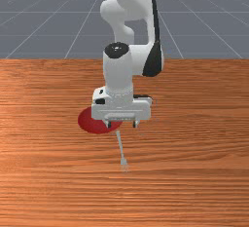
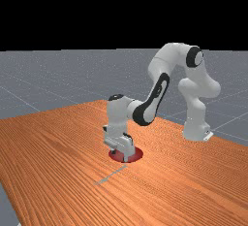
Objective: Put the fork on the plate
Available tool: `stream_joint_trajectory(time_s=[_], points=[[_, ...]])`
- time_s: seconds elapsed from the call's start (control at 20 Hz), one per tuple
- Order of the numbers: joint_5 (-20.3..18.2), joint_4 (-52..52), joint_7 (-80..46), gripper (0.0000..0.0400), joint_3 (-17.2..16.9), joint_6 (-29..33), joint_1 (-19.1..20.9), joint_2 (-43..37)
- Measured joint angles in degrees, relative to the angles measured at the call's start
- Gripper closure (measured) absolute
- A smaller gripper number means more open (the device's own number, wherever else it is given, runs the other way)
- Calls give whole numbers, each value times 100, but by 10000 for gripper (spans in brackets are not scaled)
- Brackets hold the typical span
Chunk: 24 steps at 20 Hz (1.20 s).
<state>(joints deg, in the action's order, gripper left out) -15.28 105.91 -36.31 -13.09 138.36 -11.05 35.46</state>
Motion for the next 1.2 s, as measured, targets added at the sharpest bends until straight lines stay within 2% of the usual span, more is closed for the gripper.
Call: stream_joint_trajectory(time_s=[0.05,0.1,0.2,0.25,0.4,0.5,0.55,0.6,0.7,0.85,1.0,1.05,1.1,1.2], points=[[-172,-440,108,0,109,-609,237,133],[-313,-794,164,0,192,-930,417,338],[-519,-1101,246,0,320,-842,573,667],[-498,-1210,166,0,313,-758,523,770],[-62,-1956,-451,0,-24,-667,147,1543],[57,-2141,-625,0,-115,-592,30,1876],[-29,-2179,-529,1,-54,-518,74,1916],[-80,-2202,-526,30,-42,-456,116,1933],[-151,-2229,-695,15,-34,-341,129,1963],[-177,-2208,-802,133,-57,-183,188,1972],[-161,-2124,-837,149,-83,-82,160,1941],[-146,-2072,-852,246,-96,-65,130,1910],[-122,-1947,-852,286,-110,-50,84,1833],[-98,-1820,-859,289,-122,-39,23,1731]])
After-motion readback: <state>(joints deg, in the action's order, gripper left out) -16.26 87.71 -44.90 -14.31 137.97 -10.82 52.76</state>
